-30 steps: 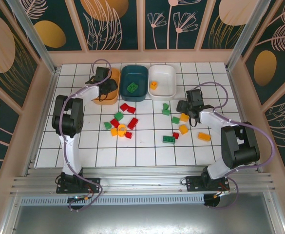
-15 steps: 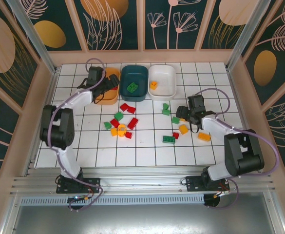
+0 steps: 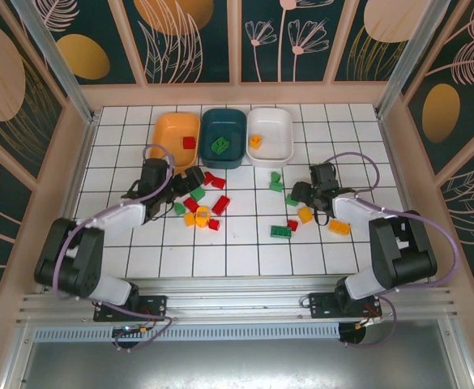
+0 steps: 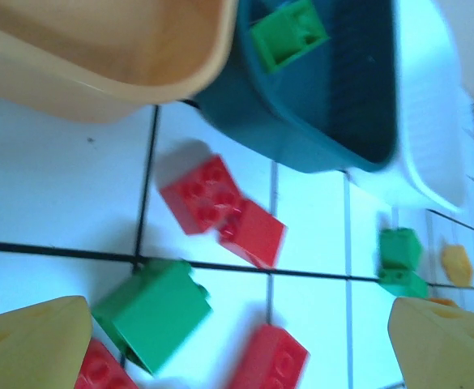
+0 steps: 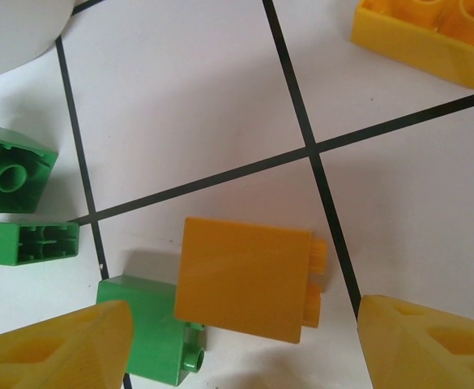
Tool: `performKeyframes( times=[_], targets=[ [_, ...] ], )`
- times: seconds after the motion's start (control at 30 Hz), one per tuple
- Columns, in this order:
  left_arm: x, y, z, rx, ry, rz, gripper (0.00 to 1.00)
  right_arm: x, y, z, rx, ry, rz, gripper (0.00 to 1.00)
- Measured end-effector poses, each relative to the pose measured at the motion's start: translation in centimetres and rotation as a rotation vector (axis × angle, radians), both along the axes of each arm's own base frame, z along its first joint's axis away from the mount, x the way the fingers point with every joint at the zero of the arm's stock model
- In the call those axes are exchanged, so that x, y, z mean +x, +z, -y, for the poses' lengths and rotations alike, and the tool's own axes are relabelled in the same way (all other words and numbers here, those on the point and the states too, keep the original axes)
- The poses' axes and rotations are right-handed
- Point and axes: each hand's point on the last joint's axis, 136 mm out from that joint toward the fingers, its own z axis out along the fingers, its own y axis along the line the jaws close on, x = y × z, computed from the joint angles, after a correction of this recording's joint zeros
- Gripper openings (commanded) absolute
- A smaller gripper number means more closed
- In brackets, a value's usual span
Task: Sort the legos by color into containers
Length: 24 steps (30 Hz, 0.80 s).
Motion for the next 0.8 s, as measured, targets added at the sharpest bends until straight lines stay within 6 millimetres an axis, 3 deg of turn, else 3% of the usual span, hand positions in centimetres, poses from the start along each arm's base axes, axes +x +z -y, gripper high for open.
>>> performKeyframes(
  times=[0.13, 0.23, 0.4, 0.53, 0.63, 0.8],
  targets=[
    [-1.4, 3.9, -0.5, -0.031, 0.005, 0.113, 0.94, 0.4, -1.0, 0.1, -0.001, -0.017, -0.021, 0.58],
    [-2.0, 5.6, -1.0, -0.034, 0.018, 0.163, 0.95, 0.7, -1.2, 0.3, 0.001, -0.032, -0.021, 0.45],
    [-3.1, 6.5, -1.8, -0.01, 0.028, 0.189, 0.96, 1.3, -0.8, 0.3, 0.0, -0.036, 0.003, 0.32],
    [-3.6, 6.5, -2.3, 0.018, 0.034, 0.186, 0.96, 1.4, -0.4, 0.5, -0.012, -0.044, 0.014, 0.29],
    [-3.8, 6.0, -2.5, 0.032, 0.04, 0.171, 0.96, 1.5, 1.0, 0.6, -0.018, -0.045, 0.047, 0.29],
    [-4.1, 5.0, -2.9, 0.041, 0.055, 0.147, 0.96, 4.0, 5.8, -0.4, 0.0, -0.022, 0.165, 0.29]
  ],
)
